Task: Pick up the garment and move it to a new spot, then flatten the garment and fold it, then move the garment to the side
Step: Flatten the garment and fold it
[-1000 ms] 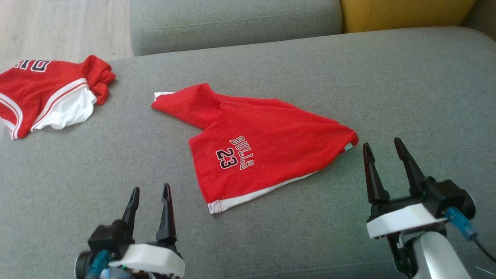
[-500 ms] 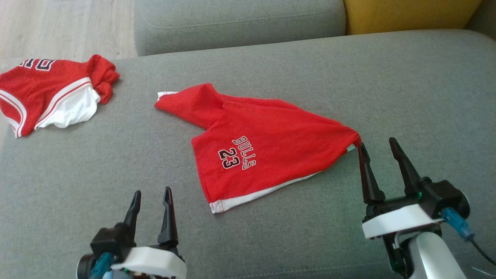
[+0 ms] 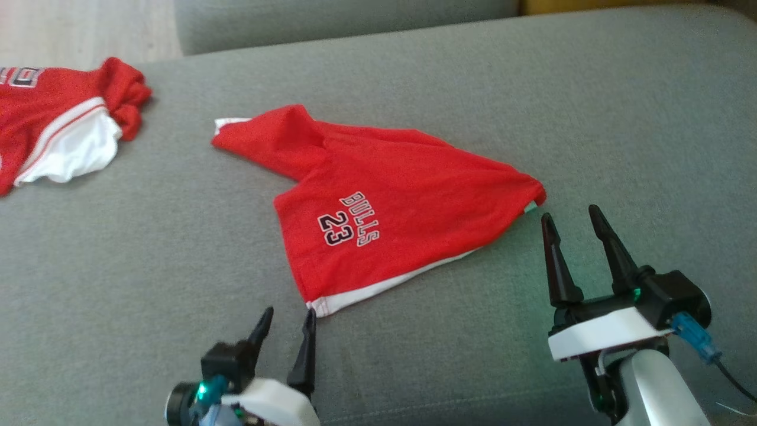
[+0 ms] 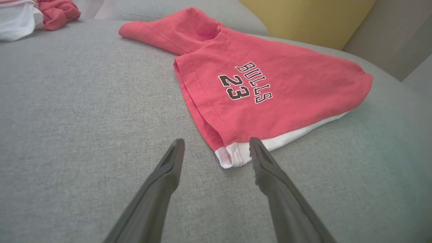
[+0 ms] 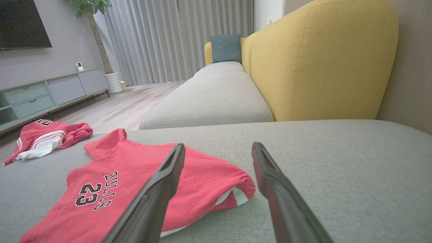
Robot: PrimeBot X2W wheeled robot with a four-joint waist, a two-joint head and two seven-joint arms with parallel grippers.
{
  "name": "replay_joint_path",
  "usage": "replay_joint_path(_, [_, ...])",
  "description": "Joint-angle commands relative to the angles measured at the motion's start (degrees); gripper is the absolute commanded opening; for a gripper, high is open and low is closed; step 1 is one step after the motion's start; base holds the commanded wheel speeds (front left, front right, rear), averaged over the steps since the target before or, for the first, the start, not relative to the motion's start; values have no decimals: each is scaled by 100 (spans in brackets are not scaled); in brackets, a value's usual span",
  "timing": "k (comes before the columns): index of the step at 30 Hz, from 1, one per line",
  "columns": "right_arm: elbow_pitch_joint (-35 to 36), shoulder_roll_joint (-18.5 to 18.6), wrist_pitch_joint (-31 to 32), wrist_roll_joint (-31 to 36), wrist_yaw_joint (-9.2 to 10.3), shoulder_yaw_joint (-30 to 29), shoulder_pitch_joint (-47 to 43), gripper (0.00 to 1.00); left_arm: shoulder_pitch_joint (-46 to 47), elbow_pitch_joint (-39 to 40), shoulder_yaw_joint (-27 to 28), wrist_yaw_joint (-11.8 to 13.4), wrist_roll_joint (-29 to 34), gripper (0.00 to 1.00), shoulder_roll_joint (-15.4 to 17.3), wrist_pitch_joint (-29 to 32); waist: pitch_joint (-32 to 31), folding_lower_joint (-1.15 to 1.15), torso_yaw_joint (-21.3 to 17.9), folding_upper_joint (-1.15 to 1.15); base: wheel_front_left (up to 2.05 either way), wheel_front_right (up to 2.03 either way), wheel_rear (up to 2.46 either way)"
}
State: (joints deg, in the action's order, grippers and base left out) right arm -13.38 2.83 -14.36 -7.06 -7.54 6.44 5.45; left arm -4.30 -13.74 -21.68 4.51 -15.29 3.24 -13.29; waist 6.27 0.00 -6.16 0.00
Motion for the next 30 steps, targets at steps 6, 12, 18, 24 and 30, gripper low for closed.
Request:
replay_joint_path(6, [208,5,-63,-51,5,159,312,100,718,-454,8,-43,-143,100,-35,79,317,0,-277,0,0,0,0])
replay_joint_path(12, [200,5,-63,-50,5,126,339,100,874,-783,-117,-125,-201,100,-36,146,409,0,-406,0,0,0,0])
replay_joint_path(18, [193,5,-63,-62,5,111,342,100,938,-890,-188,-161,-232,38,-36,98,416,0,-464,0,0,0,0])
replay_joint_path(24, [-10,5,-63,-72,5,81,296,100,965,-877,-185,-140,-247,0,-35,5,384,0,-449,0,0,0,0])
replay_joint_path(30, [-595,5,-63,-200,5,31,421,100,1012,-540,122,16,-284,0,-7,-137,336,0,-339,0,0,0,0])
